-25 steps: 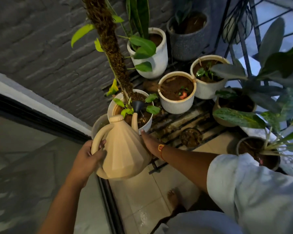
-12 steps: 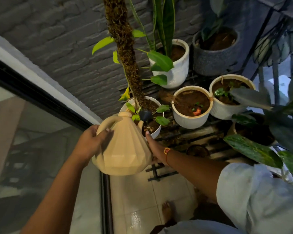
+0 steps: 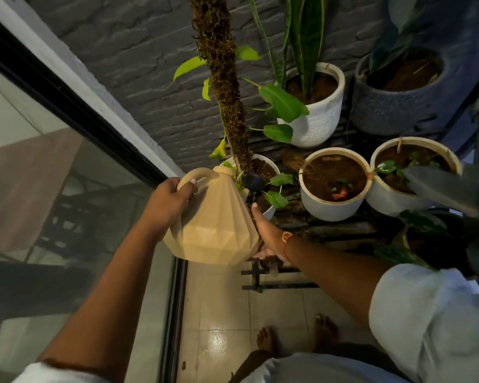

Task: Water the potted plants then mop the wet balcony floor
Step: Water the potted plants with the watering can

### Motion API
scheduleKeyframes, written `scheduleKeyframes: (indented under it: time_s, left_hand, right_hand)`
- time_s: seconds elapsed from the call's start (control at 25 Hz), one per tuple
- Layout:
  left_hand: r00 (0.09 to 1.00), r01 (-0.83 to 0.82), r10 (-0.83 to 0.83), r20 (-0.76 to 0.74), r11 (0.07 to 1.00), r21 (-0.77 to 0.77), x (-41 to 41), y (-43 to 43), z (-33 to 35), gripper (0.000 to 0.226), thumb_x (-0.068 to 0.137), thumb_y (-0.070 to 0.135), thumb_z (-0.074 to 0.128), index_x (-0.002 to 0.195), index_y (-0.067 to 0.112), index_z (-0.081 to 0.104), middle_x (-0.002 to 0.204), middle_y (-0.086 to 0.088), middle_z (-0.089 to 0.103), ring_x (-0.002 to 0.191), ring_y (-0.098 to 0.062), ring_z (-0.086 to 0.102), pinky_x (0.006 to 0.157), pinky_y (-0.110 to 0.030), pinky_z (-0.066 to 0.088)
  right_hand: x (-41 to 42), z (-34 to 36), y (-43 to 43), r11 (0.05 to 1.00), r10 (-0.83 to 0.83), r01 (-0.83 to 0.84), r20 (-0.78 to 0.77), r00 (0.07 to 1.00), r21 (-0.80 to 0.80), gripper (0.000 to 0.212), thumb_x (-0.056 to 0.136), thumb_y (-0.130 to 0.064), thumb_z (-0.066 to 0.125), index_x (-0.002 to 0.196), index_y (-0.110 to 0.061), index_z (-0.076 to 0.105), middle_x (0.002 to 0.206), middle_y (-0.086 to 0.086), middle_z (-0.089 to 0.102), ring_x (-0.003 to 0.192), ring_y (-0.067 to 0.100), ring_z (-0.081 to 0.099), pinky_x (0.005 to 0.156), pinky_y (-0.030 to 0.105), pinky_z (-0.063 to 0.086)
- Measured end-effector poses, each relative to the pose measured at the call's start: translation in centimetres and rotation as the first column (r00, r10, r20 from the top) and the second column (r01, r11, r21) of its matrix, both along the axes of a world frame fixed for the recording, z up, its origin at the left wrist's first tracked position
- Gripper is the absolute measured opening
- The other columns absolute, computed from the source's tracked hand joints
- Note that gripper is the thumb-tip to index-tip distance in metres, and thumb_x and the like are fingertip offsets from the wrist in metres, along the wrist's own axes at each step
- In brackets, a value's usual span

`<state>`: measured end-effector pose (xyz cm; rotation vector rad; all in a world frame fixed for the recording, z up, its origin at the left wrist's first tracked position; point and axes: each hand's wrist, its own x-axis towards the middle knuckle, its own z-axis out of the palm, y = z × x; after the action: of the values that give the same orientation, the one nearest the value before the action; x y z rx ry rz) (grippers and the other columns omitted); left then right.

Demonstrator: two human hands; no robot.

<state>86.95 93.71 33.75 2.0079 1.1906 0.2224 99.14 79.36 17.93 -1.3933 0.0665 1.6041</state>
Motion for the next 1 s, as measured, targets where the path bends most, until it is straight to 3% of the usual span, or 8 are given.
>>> scheduleKeyframes:
  time_s: [0.2,0.48,0.76,1.0]
  left_hand:
    - [1.000,0.000,0.000,-0.024,1.000,-0.001,1.2,-0.5,0.5,0.036,0.101,0.049,0.058,0.109,0.016,0.070,0.110,-0.009,0.075,0.105,-0.028,0.070,0.101,-0.056,0.054]
    - [1.000,-0.023,0.023,-0.022,1.000,-0.010,1.3,-0.7,0.7,0.033,0.098,0.048,0.062,0.104,0.017,0.071,0.106,-0.010,0.075,0.103,-0.031,0.070,0.099,-0.059,0.055]
    - [1.000,-0.016,0.015,-0.008,0.997,-0.069,0.7,-0.5,0.9,0.055,0.081,0.061,0.060,0.113,0.017,0.071,0.111,-0.007,0.077,0.109,-0.029,0.070,0.101,-0.059,0.054]
    - [1.000,0.000,-0.001,-0.003,0.999,-0.049,0.6,0.0,0.6,0.043,0.088,0.051,0.063,0.113,0.016,0.072,0.110,-0.009,0.077,0.108,-0.031,0.070,0.101,-0.060,0.054]
  right_hand:
    - [1.0,0.5,-0.6,1.000,0.016,-0.016,0.004,1.000,0.016,0.093,0.087,-0.085,0.027,0.156,-0.023,0.032,0.147,0.014,0.051,0.120,0.033,0.057,0.090,0.051,0.052]
    - [1.2,1.0,-1.3,0.997,0.049,-0.050,0.018,0.999,0.058,0.088,0.092,-0.081,0.025,0.157,-0.023,0.032,0.148,0.015,0.052,0.133,0.035,0.053,0.107,0.058,0.047]
    - [0.9,1.4,-1.3,0.995,0.071,-0.072,0.017,0.997,0.070,0.087,0.092,-0.081,0.022,0.158,-0.024,0.028,0.149,0.014,0.051,0.133,0.034,0.053,0.106,0.055,0.048]
    - [1.0,1.4,-1.1,0.993,0.083,-0.085,0.027,0.996,0.076,0.087,0.092,-0.081,0.021,0.160,-0.026,0.025,0.151,0.014,0.049,0.135,0.034,0.052,0.108,0.057,0.047]
